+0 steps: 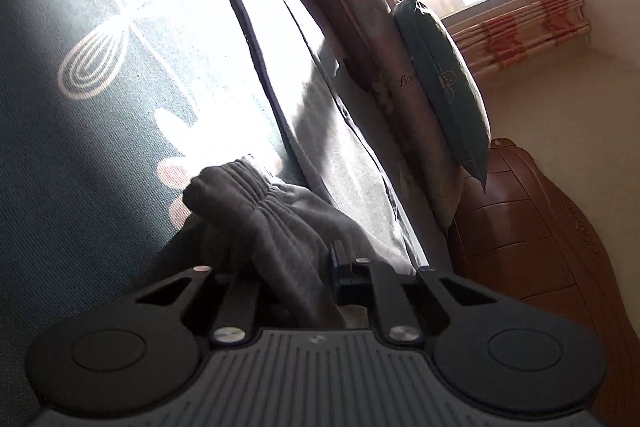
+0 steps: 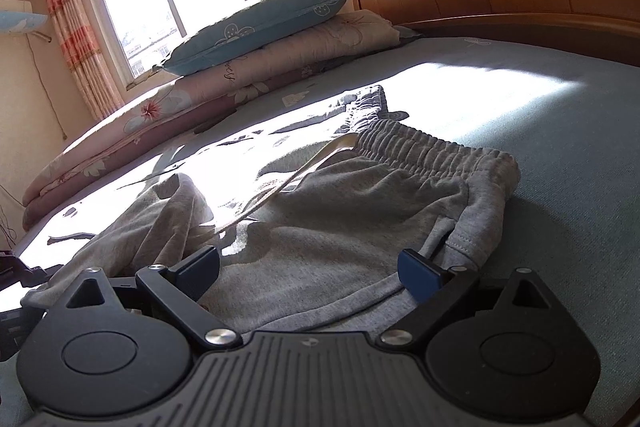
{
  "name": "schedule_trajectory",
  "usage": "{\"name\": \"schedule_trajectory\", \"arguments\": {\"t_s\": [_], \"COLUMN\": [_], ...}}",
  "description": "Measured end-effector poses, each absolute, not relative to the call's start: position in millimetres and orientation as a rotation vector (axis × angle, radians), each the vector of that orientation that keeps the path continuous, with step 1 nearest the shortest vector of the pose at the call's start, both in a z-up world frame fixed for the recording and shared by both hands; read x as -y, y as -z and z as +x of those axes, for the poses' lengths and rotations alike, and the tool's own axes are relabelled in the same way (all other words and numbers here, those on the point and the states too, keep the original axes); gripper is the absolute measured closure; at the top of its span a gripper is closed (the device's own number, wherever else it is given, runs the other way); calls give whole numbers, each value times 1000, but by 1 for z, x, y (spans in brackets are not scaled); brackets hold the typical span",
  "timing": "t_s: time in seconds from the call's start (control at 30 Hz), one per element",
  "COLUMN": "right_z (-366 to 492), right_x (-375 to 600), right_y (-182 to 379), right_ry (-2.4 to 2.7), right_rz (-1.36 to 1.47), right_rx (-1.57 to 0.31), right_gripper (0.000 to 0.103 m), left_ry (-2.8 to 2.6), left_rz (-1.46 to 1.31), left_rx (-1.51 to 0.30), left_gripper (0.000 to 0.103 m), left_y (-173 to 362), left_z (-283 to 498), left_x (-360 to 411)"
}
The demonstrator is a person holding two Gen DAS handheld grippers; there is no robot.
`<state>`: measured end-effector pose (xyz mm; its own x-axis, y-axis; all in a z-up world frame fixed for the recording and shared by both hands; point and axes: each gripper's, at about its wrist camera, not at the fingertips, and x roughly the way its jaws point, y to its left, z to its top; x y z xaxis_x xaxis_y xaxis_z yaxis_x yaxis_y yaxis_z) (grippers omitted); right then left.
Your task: Fold clothes
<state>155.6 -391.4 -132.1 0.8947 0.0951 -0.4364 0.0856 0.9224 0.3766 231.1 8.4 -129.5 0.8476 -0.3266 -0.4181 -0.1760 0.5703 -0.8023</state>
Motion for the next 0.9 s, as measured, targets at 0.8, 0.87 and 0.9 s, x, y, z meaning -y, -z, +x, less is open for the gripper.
{"name": "schedule_trajectory", "arguments": {"t_s": [0.8, 0.87, 0.9], "right_z": [151, 150, 149], "right_x": [386, 386, 387], "right_y": [133, 133, 133], "right_ry": [19, 27, 36], "right_rz": [365, 366, 370], "right_rx": [-468, -462, -457], "right_gripper": [4, 4, 4], "left_ry": [-145, -154, -159], "left_rz": [-657, -677, -683], "left_rx": [-377, -373, -373], "left_gripper": [95, 95, 95], "left_y": [5, 1, -1], "left_z": [157, 149, 145], "left_x": [-146, -154, -159]}}
